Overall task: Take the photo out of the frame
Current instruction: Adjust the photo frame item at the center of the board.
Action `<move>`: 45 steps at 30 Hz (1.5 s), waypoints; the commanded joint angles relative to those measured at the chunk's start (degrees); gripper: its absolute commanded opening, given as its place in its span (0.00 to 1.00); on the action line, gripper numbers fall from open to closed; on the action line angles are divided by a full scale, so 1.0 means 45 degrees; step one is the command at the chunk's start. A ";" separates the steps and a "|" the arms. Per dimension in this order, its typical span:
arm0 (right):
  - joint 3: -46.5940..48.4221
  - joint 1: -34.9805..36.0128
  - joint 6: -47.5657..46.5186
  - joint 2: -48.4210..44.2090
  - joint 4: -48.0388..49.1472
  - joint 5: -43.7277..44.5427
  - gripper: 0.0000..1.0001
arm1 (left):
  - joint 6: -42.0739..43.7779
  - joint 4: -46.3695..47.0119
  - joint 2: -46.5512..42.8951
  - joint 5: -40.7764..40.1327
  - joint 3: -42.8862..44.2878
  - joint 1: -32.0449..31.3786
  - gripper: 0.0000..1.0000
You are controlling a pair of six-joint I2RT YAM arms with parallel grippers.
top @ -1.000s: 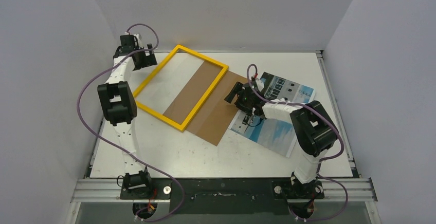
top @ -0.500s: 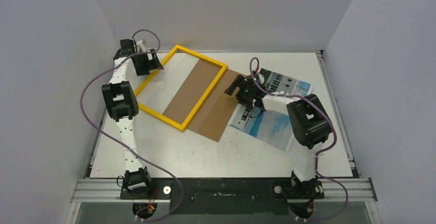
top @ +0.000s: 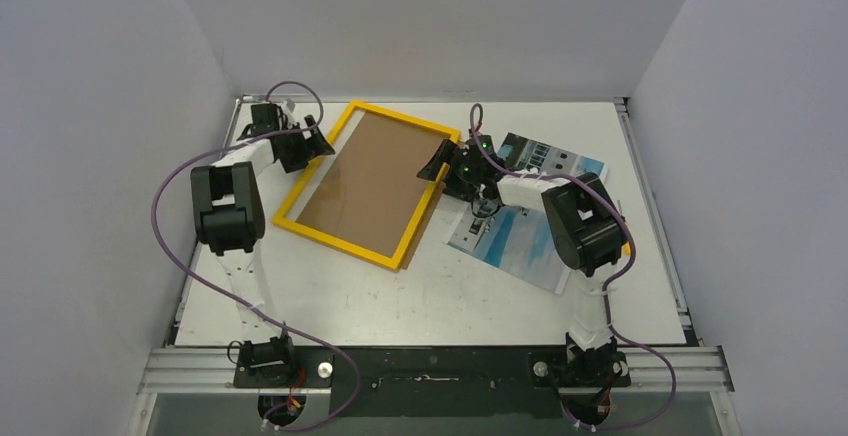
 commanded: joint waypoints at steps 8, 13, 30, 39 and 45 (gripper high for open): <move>0.2028 0.0286 -0.0548 0.1586 0.0617 -0.2384 0.96 | -0.3646 0.4761 -0.4992 -0.2482 -0.7654 -0.0454 0.86; 0.1823 -0.0089 -0.1292 0.0904 -0.0130 -0.1659 0.97 | -0.4341 0.5484 -0.6854 -0.3820 -0.9812 -0.0417 0.90; -0.6214 -0.0473 -0.6639 -0.9782 0.3248 0.7573 0.90 | -0.2496 0.7586 -1.6725 -1.1633 -1.5368 -0.3852 0.96; -1.0921 -0.0839 -1.1584 -1.3250 0.6505 0.8880 0.90 | 0.0724 1.0993 -1.7075 -1.2920 -1.7546 -0.4254 0.96; -1.1709 -0.3095 -1.1042 -1.1497 0.7903 0.8235 0.93 | 0.2314 1.3693 -1.4655 -1.3437 -1.8135 -0.4131 0.96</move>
